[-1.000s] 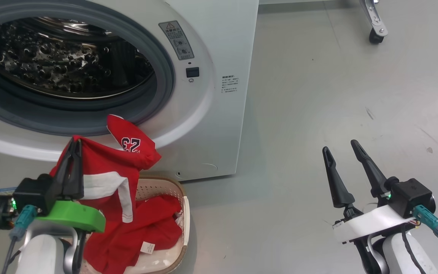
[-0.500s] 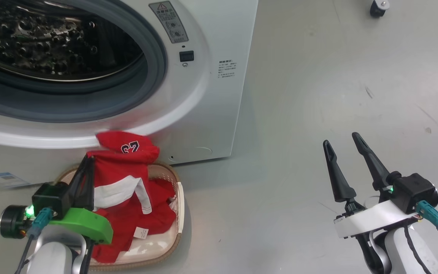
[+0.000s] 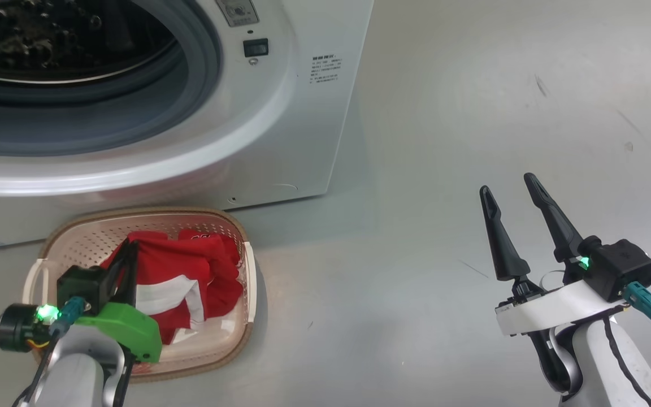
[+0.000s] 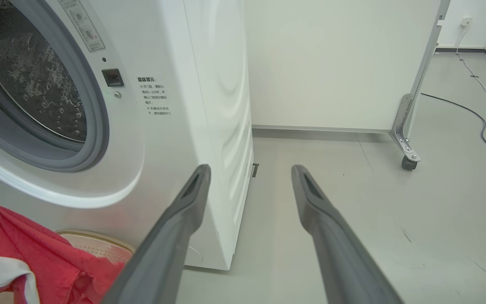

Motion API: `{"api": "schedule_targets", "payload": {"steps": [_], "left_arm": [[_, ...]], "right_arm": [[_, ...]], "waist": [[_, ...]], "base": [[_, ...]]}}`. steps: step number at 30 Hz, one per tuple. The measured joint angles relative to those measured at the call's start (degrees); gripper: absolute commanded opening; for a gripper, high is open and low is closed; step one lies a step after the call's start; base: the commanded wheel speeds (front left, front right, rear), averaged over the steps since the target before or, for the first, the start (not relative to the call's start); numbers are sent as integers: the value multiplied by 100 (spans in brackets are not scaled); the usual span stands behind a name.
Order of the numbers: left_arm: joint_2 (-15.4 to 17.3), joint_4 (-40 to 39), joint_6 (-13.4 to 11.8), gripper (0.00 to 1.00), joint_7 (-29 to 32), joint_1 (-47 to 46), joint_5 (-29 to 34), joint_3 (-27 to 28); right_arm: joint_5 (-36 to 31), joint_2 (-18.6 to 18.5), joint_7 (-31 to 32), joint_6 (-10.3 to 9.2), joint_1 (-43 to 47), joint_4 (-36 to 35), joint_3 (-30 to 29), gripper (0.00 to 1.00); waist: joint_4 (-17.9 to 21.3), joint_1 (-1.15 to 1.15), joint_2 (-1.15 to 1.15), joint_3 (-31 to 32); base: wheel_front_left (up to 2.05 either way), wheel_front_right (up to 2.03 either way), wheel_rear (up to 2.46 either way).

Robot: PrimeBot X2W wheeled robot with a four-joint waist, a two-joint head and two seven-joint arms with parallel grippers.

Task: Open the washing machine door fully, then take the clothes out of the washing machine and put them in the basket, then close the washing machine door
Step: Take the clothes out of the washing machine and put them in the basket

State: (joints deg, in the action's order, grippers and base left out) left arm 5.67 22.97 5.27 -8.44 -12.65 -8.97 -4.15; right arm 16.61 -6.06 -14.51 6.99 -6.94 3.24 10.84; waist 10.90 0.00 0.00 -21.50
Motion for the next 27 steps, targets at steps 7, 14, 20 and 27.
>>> {"api": "schedule_targets", "payload": {"steps": [7, 14, 20, 27], "left_arm": [[29, 254, 0, 0, 91, -419, 110, -108], [224, 699, -105, 0, 240, -655, 200, -22], [382, 1071, -257, 0, 291, -856, 210, 159], [468, 1488, -401, 0, 343, -1020, 208, 325]], "right_arm": [[26, -48, 0, 0, -140, -70, -34, 100], [58, -57, 0, 0, -339, -108, -25, 100], [60, -107, 0, 0, -377, -108, -29, 100], [60, -153, 0, 0, -507, -156, -64, 100]], "waist": [[106, 0, 0, -413], [200, 0, 0, -805], [264, 0, 0, -1096], [336, 0, 0, -1367]], "base": [[0, 0, 0], [0, 0, 0], [0, 0, 0], [0, 0, 0]]}}
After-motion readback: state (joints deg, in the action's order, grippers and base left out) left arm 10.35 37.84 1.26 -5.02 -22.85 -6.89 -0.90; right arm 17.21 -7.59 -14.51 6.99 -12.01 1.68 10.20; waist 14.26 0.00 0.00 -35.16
